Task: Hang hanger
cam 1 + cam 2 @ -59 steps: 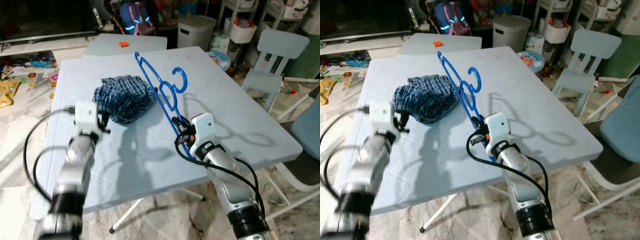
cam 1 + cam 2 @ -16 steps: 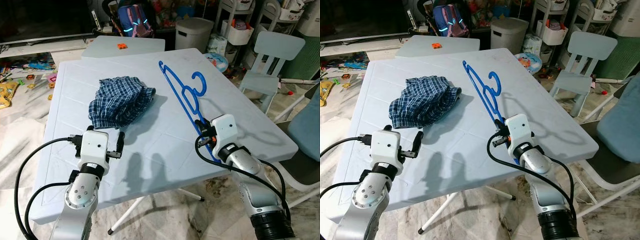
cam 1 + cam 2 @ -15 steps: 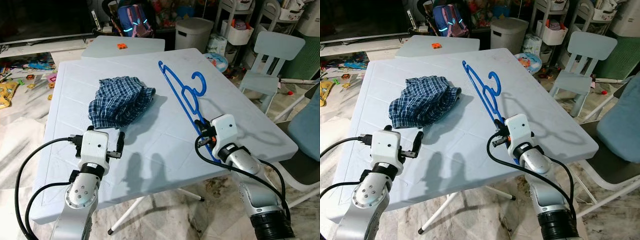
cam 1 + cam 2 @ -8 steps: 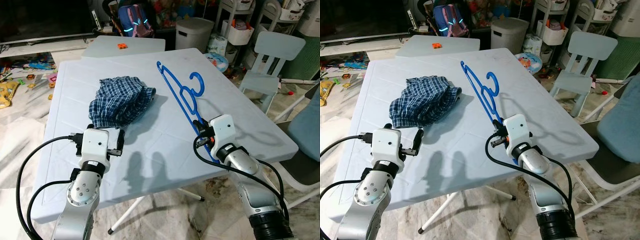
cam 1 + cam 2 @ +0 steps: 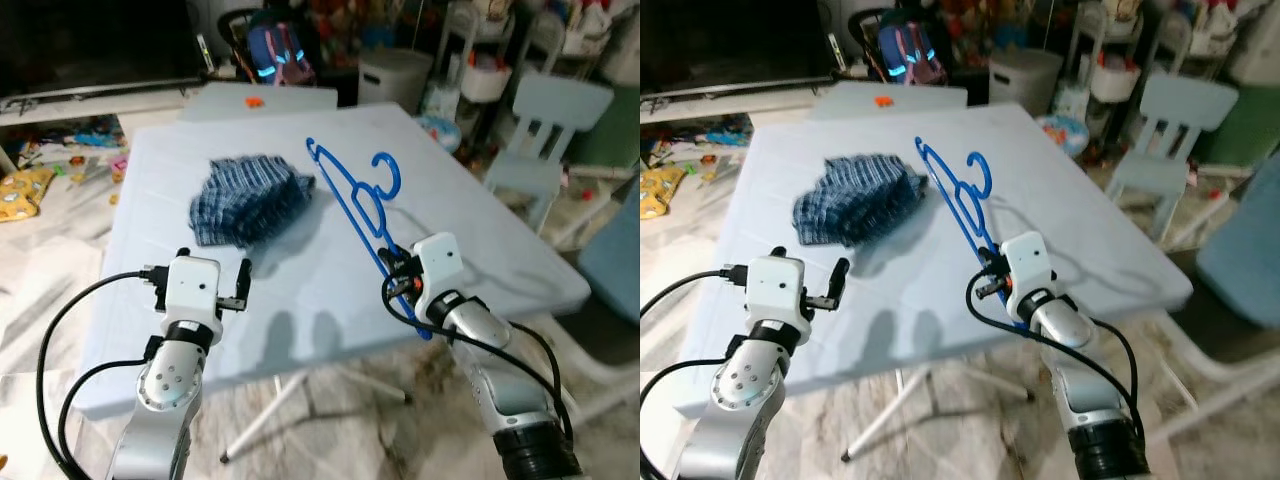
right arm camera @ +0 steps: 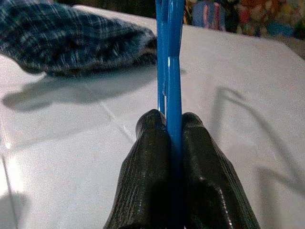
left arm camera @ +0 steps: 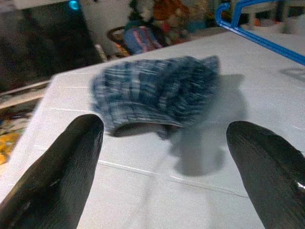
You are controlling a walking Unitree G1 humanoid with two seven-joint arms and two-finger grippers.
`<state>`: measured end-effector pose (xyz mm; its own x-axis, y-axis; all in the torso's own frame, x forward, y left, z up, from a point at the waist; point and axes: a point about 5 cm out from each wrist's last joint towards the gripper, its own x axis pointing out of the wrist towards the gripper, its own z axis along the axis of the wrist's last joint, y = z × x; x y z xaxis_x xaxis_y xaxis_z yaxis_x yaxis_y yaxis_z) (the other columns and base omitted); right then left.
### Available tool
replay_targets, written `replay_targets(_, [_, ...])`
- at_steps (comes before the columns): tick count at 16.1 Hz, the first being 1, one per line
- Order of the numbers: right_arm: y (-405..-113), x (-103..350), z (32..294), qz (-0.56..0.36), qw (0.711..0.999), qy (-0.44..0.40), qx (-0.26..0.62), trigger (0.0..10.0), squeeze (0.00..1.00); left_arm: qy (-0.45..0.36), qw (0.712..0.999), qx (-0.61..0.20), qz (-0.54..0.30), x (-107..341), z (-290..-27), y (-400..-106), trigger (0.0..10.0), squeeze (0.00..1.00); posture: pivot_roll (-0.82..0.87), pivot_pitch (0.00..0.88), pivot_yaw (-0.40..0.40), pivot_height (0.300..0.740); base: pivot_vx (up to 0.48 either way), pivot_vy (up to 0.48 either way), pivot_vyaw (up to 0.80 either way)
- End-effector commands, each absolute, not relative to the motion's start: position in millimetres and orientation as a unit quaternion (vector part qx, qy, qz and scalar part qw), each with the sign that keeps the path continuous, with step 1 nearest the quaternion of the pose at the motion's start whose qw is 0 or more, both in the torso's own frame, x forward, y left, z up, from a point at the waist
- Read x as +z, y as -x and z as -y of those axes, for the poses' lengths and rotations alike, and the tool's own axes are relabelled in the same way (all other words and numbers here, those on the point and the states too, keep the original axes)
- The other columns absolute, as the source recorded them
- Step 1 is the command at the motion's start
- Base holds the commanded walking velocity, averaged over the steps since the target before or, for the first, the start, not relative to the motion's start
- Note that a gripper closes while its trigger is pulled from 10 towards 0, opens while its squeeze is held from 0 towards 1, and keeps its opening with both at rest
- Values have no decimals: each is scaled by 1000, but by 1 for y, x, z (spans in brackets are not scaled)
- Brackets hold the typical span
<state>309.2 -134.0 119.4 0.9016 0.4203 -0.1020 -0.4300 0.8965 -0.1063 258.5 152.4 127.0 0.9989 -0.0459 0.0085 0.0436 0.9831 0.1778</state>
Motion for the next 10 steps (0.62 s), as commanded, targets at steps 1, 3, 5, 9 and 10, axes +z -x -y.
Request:
replay_targets(1, [-307,114,135,-54,973,58,217,10000,0,-96,995,-21,4,126,-153,-261,10000,0,-96,0,-17,740,-244,0,0])
replay_targets(3, [-309,115,138,-43,975,74,206,10000,0,-95,995,-21,4,126,-153,-261,10000,0,-96,0,-16,740,-240,0,0])
replay_targets(5, [-311,117,143,-38,979,67,190,10000,0,-94,995,-22,3,126,-152,-261,10000,0,-99,0,-14,740,-120,0,0])
replay_targets(9, [-313,118,143,-27,979,79,184,10000,0,-92,995,-24,3,125,-151,-261,10000,0,-99,0,-17,740,-240,0,0])
replay_targets(10, [-313,117,142,-27,979,79,187,10000,0,-92,995,-24,2,125,-150,-262,10000,0,-99,0,-18,740,-251,0,0])
